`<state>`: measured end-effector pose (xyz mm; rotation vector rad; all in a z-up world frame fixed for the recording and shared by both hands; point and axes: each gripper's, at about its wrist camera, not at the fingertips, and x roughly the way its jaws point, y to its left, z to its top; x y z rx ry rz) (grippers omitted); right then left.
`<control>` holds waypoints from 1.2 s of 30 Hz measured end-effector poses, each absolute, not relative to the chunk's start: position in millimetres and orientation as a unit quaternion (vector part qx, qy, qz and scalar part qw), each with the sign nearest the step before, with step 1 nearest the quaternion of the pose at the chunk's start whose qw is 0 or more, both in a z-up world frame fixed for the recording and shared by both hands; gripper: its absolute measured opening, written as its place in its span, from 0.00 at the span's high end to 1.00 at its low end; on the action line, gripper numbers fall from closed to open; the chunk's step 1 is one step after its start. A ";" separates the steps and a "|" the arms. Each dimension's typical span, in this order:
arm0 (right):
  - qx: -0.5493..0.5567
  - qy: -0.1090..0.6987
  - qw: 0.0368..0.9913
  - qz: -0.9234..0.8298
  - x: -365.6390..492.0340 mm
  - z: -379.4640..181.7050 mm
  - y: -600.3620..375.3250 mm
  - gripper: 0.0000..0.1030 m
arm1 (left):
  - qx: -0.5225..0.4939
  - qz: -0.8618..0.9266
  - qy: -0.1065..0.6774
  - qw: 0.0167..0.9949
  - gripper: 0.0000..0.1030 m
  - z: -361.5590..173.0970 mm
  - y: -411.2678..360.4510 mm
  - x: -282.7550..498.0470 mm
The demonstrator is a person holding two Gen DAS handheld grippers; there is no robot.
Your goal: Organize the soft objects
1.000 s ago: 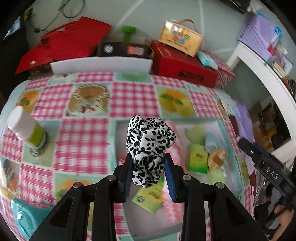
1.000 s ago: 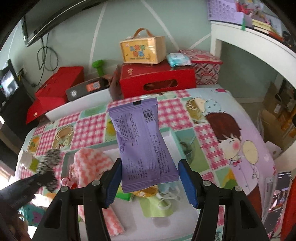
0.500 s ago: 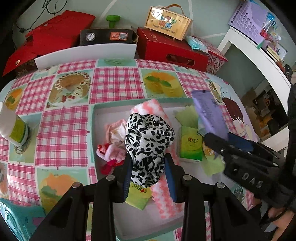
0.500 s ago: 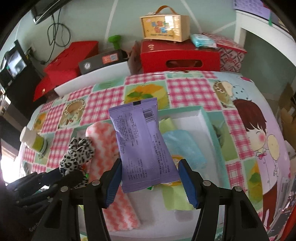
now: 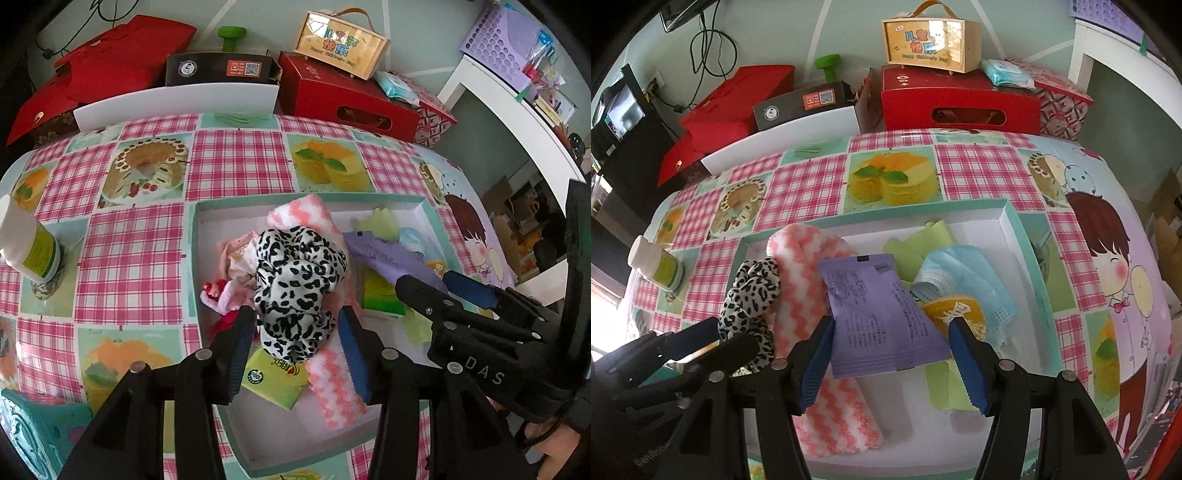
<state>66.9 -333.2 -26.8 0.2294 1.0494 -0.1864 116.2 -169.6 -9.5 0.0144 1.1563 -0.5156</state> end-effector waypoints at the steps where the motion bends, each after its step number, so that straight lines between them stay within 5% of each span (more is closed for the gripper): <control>1: 0.108 0.499 0.855 -0.089 66.6 -26.1 -332.9 0.35 | 0.005 -0.241 0.539 0.807 0.53 -7.8 -168.0 116.2; 11: 0.109 0.489 0.860 -0.094 60.0 -15.0 -334.6 0.26 | -0.007 -0.240 0.522 0.818 0.52 9.3 -154.8 116.1; 15: 0.106 0.490 0.860 -0.093 59.4 -15.2 -333.9 0.26 | 0.002 -0.217 0.514 0.830 0.34 9.9 -146.2 120.3; 23: 0.095 0.494 0.860 -0.089 61.8 -18.6 -329.5 0.21 | 0.007 -0.157 0.510 0.846 0.27 4.1 -121.6 136.4; 25: 0.094 0.494 0.859 -0.092 62.5 -19.8 -329.4 0.02 | 0.001 -0.143 0.509 0.849 0.25 1.4 -114.3 140.9; 27: 0.093 0.492 0.860 -0.099 62.6 -20.3 -330.4 0.00 | 0.000 -0.121 0.501 0.857 0.05 -2.9 -105.9 144.9; 36: 0.092 0.494 0.857 -0.113 63.9 -23.4 -331.4 0.00 | -0.013 -0.083 0.492 0.866 0.04 -7.7 -84.8 151.8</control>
